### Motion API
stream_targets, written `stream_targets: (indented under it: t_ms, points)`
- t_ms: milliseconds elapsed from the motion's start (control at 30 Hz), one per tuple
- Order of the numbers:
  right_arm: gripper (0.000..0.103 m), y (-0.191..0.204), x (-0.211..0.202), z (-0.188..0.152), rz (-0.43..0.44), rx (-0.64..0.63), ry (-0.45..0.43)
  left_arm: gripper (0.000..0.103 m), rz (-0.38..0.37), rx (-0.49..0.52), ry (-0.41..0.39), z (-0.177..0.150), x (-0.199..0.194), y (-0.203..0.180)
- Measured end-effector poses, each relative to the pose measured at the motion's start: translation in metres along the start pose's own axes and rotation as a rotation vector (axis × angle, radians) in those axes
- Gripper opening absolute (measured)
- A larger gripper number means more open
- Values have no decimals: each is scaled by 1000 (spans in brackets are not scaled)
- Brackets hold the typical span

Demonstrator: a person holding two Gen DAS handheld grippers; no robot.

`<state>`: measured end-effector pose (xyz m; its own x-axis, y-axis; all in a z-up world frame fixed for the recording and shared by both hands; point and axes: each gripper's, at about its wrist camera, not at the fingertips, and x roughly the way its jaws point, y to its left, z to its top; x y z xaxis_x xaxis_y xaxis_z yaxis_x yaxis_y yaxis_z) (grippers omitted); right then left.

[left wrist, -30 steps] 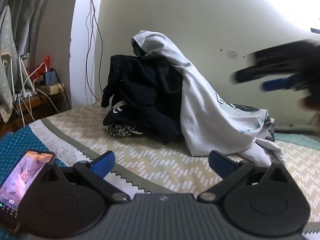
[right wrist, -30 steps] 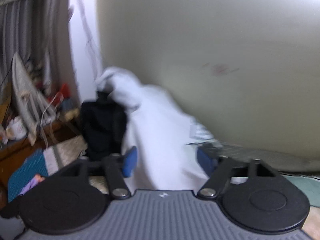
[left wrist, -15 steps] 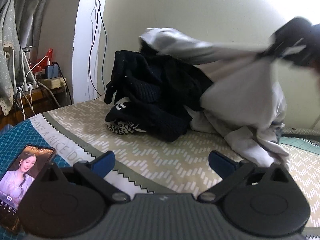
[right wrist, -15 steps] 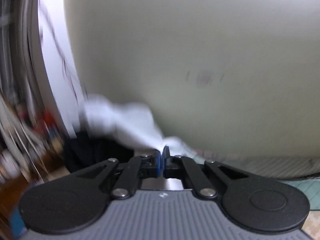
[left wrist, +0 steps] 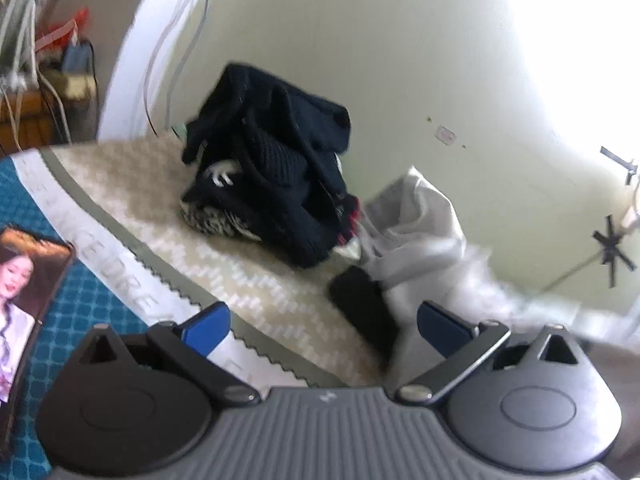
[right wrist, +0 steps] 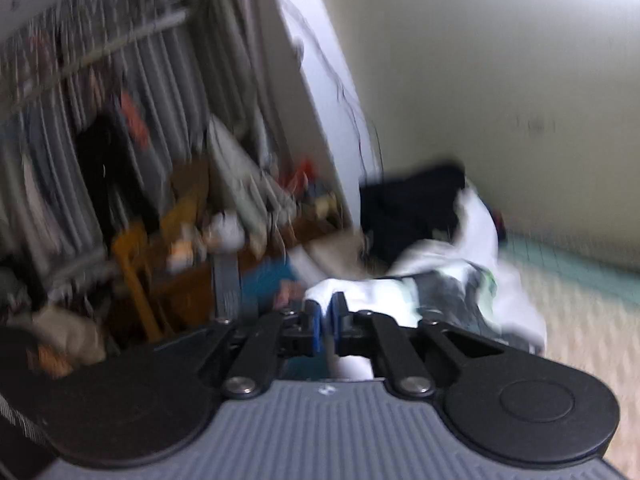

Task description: Fold small clothes

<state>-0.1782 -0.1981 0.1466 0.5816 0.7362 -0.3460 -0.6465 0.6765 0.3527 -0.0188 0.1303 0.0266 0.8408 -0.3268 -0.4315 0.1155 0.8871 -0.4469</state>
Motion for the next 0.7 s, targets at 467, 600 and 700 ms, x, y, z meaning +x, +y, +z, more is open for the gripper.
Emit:
stream_targets:
  t_ms: [467,600,700]
  points:
    - [74,-71,-13,-52,-80,238,-37,100,59,106,206,-18,41,-26]
    - [74,-56,-26,-57,-48,132,28,45,47,187,237,-21,44,-39]
    - [74,-58,-49,-56,-51,123,-32,13,31,224,255,-26,39,-46]
